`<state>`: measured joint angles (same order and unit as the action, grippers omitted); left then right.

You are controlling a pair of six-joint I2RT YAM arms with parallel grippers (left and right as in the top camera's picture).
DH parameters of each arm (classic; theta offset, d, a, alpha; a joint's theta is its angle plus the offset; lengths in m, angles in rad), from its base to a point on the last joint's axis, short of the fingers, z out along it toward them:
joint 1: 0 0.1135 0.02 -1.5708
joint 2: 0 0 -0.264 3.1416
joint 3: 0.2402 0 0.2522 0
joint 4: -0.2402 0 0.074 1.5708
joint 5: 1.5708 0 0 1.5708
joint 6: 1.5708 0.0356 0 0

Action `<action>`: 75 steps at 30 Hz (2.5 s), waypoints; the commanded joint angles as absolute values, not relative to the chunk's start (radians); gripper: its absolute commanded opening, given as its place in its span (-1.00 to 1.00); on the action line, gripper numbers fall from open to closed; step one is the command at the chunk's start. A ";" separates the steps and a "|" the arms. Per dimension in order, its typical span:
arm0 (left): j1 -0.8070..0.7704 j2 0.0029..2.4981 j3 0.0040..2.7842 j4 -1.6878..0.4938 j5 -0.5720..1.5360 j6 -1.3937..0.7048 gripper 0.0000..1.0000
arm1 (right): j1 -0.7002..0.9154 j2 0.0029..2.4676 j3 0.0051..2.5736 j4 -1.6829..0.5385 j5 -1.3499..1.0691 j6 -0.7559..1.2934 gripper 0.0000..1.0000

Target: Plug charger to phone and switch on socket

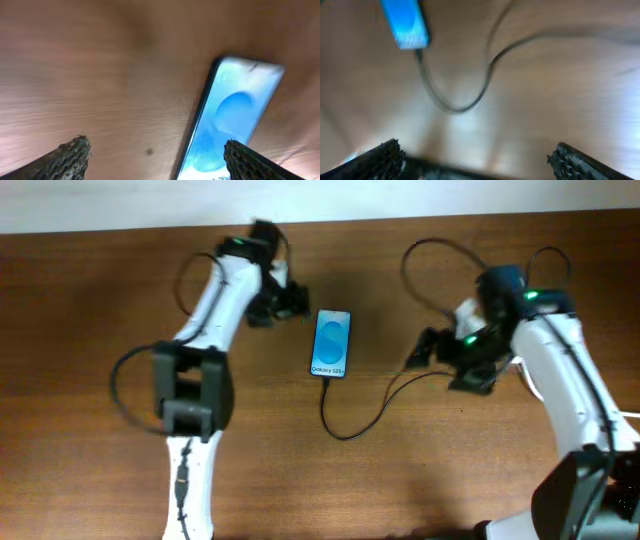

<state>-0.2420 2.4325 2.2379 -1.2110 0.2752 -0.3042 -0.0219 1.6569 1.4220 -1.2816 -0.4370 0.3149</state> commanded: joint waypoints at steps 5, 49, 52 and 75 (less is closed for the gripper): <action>-0.167 1.808 2.305 -1.214 -0.167 -0.306 0.99 | -0.402 1.765 1.650 -1.181 -0.142 0.405 0.97; -0.167 1.797 2.305 -1.386 -0.203 -0.306 0.99 | -0.504 2.219 1.626 -0.682 -0.126 0.322 0.97; -0.167 1.797 2.305 -1.386 -0.203 -0.306 0.99 | -0.504 2.219 1.626 -0.673 -0.115 0.322 0.97; -0.167 1.798 2.305 -1.386 -0.203 -0.306 0.99 | -0.539 2.280 1.655 -0.718 -0.161 0.409 0.97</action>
